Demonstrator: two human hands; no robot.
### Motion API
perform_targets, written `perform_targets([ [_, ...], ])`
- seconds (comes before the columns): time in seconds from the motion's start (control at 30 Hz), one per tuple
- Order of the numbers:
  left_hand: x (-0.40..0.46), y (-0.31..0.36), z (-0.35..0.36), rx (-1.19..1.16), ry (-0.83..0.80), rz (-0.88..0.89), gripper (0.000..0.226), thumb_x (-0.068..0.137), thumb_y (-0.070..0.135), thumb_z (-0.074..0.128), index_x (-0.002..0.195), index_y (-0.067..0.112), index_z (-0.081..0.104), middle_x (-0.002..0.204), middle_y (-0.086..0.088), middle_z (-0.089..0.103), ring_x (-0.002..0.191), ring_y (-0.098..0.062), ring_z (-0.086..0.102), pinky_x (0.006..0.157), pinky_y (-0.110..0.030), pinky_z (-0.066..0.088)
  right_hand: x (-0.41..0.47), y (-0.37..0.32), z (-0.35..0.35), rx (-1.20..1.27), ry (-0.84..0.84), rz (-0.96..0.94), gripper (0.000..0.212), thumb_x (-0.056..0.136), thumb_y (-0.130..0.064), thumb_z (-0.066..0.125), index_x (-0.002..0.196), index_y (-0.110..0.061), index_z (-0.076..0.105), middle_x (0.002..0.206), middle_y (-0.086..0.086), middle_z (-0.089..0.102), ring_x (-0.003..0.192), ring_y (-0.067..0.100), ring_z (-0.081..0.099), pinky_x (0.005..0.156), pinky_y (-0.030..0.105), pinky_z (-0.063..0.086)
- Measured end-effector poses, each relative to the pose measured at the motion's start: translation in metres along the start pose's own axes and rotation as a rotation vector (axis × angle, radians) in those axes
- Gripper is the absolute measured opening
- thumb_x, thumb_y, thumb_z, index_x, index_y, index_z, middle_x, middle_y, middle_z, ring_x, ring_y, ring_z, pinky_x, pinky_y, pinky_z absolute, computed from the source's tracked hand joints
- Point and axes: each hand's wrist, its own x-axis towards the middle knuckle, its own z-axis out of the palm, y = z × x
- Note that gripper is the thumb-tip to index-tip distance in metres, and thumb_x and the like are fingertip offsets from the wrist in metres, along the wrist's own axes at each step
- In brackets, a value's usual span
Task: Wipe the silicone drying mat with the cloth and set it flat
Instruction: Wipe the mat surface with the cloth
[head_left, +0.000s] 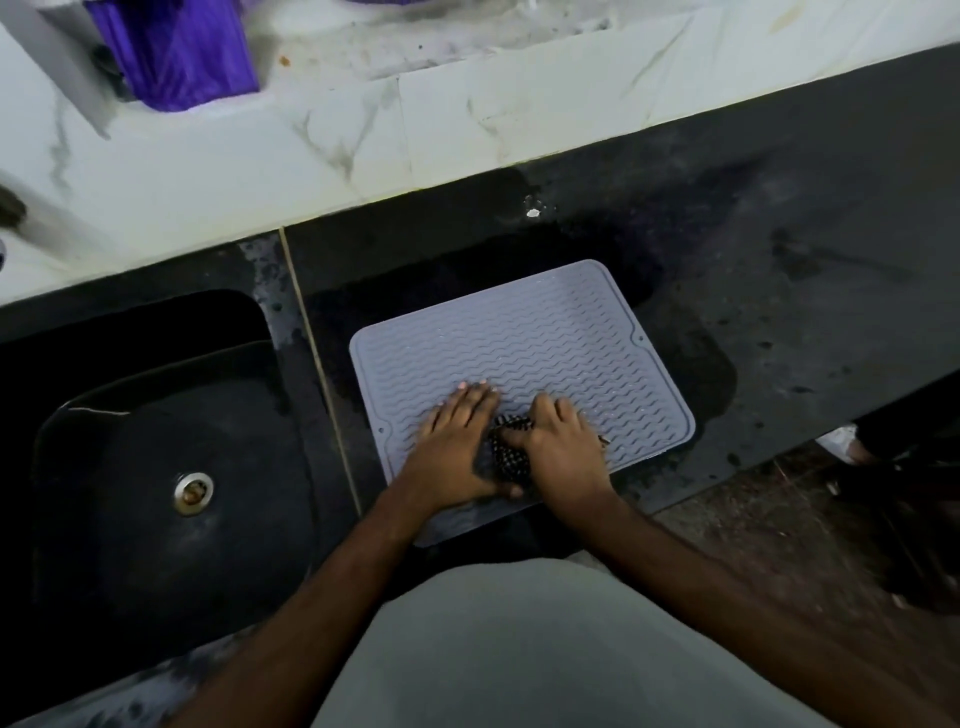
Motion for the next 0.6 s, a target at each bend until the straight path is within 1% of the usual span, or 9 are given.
perform_targets([
  [0.03, 0.001, -0.001, 0.006, 0.016, 0.025, -0.018, 0.134, 0.056, 0.101, 0.047, 0.161, 0.030, 0.002, 0.169, 0.009, -0.005, 0.154, -0.011, -0.012, 0.124, -0.049, 0.005, 0.000, 0.005, 0.001, -0.003, 0.032, -0.008, 0.044, 0.073, -0.041, 0.074, 0.116, -0.044, 0.065, 0.108, 0.007, 0.046, 0.100, 0.028, 0.046, 0.078, 0.041, 0.046],
  [0.07, 0.001, -0.003, 0.010, 0.016, 0.045, -0.031, 0.135, 0.055, 0.102, 0.047, 0.161, 0.031, 0.003, 0.169, 0.011, -0.004, 0.153, -0.009, -0.012, 0.124, -0.046, 0.003, 0.000, 0.011, 0.002, -0.001, 0.067, -0.018, 0.040, 0.079, -0.039, 0.069, 0.117, -0.046, 0.065, 0.108, 0.006, 0.046, 0.099, 0.028, 0.046, 0.077, 0.041, 0.046],
  [0.17, 0.001, -0.006, 0.011, -0.020, 0.056, -0.021, 0.133, 0.057, 0.098, 0.055, 0.161, 0.034, 0.002, 0.168, 0.015, -0.005, 0.152, -0.005, -0.016, 0.123, -0.039, -0.005, 0.002, 0.044, 0.005, 0.015, 0.134, 0.030, 0.038, 0.087, -0.033, 0.059, 0.120, -0.051, 0.062, 0.112, 0.005, 0.046, 0.100, 0.028, 0.046, 0.079, 0.043, 0.045],
  [0.27, 0.000, -0.005, 0.009, -0.031, 0.067, -0.009, 0.132, 0.059, 0.094, 0.060, 0.161, 0.034, 0.003, 0.167, 0.016, -0.006, 0.151, -0.003, -0.017, 0.120, -0.034, -0.011, 0.002, 0.072, 0.010, 0.048, 0.155, 0.100, 0.039, 0.090, -0.032, 0.051, 0.122, -0.053, 0.061, 0.114, 0.003, 0.045, 0.101, 0.028, 0.044, 0.083, 0.043, 0.045],
  [0.37, 0.001, -0.004, 0.008, -0.035, 0.061, -0.021, 0.131, 0.058, 0.094, 0.060, 0.161, 0.034, 0.004, 0.167, 0.018, -0.006, 0.151, -0.002, -0.017, 0.119, -0.033, -0.011, 0.002, 0.088, 0.012, 0.043, 0.177, 0.124, 0.038, 0.090, -0.032, 0.050, 0.119, -0.052, 0.063, 0.110, 0.002, 0.047, 0.099, 0.028, 0.045, 0.079, 0.043, 0.043],
  [0.43, 0.001, -0.004, 0.009, -0.032, 0.063, -0.030, 0.131, 0.058, 0.095, 0.060, 0.161, 0.035, 0.004, 0.167, 0.018, -0.006, 0.151, -0.003, -0.016, 0.119, -0.034, -0.010, 0.001, 0.098, 0.012, 0.023, 0.181, 0.136, 0.040, 0.091, -0.034, 0.041, 0.119, -0.050, 0.064, 0.111, 0.003, 0.048, 0.099, 0.029, 0.046, 0.079, 0.043, 0.043],
  [0.5, 0.002, -0.003, 0.009, -0.024, 0.057, -0.036, 0.131, 0.059, 0.095, 0.059, 0.161, 0.034, 0.003, 0.167, 0.018, -0.007, 0.151, -0.003, -0.017, 0.119, -0.035, -0.010, 0.000, 0.112, 0.012, 0.014, 0.199, 0.138, 0.047, 0.090, -0.034, 0.031, 0.121, -0.050, 0.063, 0.115, 0.004, 0.049, 0.100, 0.030, 0.046, 0.082, 0.044, 0.043],
  [0.53, 0.002, -0.003, 0.009, -0.020, 0.053, -0.039, 0.131, 0.059, 0.094, 0.059, 0.161, 0.034, 0.002, 0.167, 0.018, -0.008, 0.151, -0.003, -0.018, 0.119, -0.035, -0.010, 0.000, 0.119, 0.012, -0.005, 0.197, 0.138, 0.046, 0.091, -0.033, 0.033, 0.122, -0.049, 0.062, 0.117, 0.005, 0.049, 0.101, 0.030, 0.046, 0.083, 0.044, 0.042],
  [0.6, 0.002, -0.002, 0.009, -0.016, 0.050, -0.042, 0.130, 0.060, 0.094, 0.059, 0.161, 0.035, 0.001, 0.167, 0.018, -0.009, 0.151, -0.003, -0.018, 0.119, -0.036, -0.011, 0.001, 0.131, 0.013, -0.048, 0.197, 0.125, 0.042, 0.091, -0.029, 0.046, 0.125, -0.049, 0.061, 0.119, 0.006, 0.048, 0.102, 0.030, 0.044, 0.083, 0.044, 0.041],
])
